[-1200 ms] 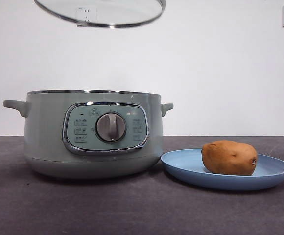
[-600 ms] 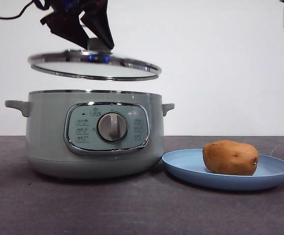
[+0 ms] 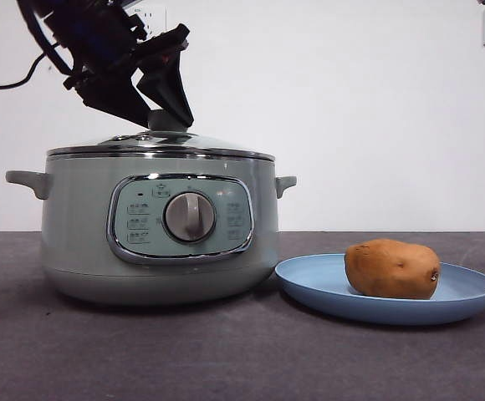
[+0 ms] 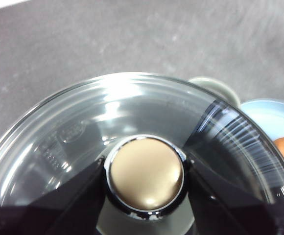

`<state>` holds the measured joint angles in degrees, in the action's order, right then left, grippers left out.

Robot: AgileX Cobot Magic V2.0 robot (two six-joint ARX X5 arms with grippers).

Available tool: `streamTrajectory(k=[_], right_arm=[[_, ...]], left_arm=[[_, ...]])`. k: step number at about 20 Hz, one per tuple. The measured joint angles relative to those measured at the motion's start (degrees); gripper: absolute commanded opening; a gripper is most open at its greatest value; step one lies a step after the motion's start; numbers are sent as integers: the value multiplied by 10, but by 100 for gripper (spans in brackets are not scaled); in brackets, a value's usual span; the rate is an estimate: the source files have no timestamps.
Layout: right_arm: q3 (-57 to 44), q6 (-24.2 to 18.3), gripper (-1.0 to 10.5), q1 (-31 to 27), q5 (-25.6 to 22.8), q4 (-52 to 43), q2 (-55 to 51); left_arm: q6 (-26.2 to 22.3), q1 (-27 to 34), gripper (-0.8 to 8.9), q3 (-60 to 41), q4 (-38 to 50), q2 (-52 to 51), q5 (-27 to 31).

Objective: Take the potato out from the steamer,put the potato on the plate,close the lid

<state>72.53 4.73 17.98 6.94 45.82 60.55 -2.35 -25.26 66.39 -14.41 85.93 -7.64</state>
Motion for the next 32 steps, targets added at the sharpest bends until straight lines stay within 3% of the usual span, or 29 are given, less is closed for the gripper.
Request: streamTrajectory(k=[6,9,11,18,24,28,32], right_arm=[[0,0,532,0,0,0,0],[0,1,532,0,1,0,0],[0,4,532,0,1,3,0],[0,5,532,0,1,16,0],[0,5,532,0,1,16,0],[0,1,532,0,7,9,0],[0,-10,532,0,82,-4,0]], left_arm=[[1,11,14,-21,16,-12,-2],[5,14,300,-21,16,-12,-5],[5,15,377,-23,20,-12,-6],[27,20,378,-20,21,-11,-5],[31,20,377,111,-63,-10,-8],[31,20,377,238,-179,-10,-70],[31,20,377,285,-238,-49,-149]])
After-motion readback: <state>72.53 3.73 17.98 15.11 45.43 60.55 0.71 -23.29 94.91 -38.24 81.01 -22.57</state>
